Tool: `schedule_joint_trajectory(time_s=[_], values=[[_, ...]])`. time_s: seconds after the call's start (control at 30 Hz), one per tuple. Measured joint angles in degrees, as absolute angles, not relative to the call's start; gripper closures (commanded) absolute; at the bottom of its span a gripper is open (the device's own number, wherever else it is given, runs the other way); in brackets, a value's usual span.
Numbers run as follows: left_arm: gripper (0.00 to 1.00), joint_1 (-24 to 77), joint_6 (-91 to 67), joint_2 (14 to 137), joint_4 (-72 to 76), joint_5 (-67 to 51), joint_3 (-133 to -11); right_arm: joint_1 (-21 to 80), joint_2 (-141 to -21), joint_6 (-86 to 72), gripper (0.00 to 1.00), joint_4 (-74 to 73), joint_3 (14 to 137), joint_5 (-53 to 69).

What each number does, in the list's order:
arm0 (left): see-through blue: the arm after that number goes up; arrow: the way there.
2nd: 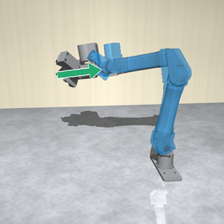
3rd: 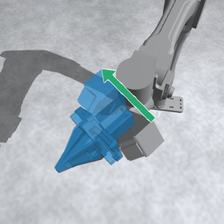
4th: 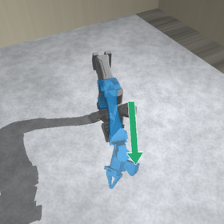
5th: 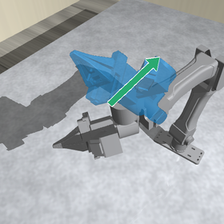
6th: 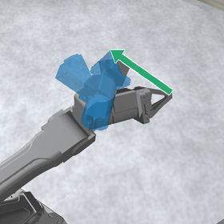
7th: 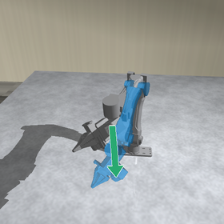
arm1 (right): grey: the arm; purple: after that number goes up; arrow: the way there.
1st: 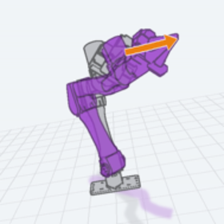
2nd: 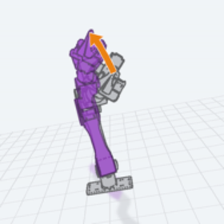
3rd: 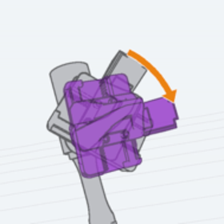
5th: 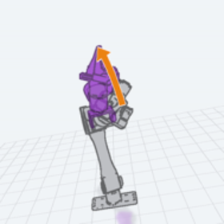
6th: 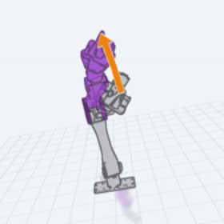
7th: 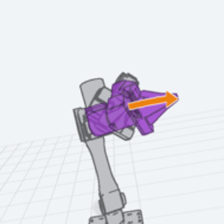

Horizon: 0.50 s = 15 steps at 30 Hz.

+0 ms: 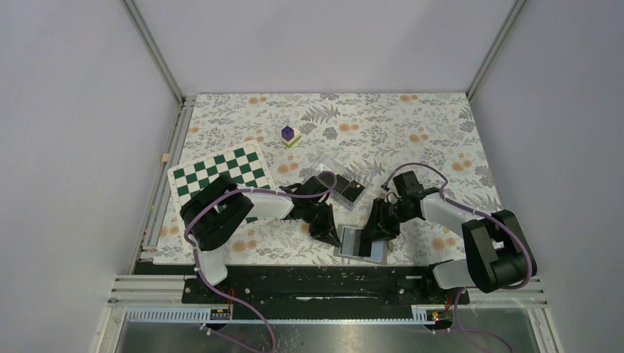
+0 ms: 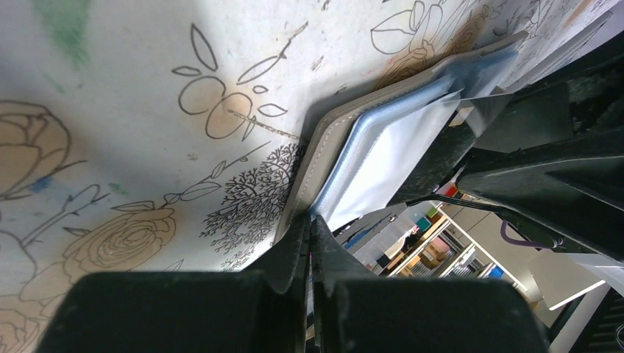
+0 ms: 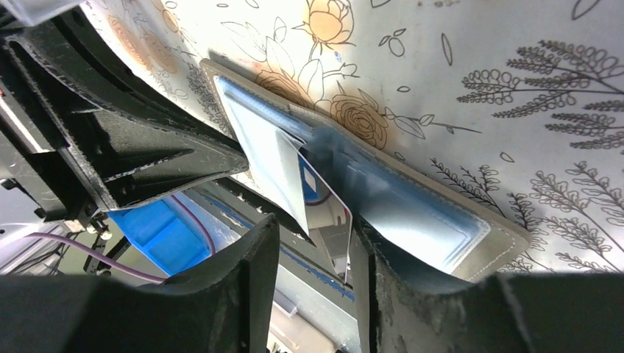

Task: Put the credit cards into the card holder
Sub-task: Insert the credit card into the card holder.

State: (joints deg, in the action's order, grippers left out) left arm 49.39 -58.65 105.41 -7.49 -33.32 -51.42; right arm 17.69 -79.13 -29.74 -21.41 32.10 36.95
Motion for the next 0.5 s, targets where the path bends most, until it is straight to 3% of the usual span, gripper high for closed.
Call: schedule_joint_trajectory(time_s=[0.5], values=[[1.00,49.39,-58.46,105.60,-8.01,-33.45,-51.79,25.85,-84.99,-36.07,0.50,-17.61,33.63,36.97]])
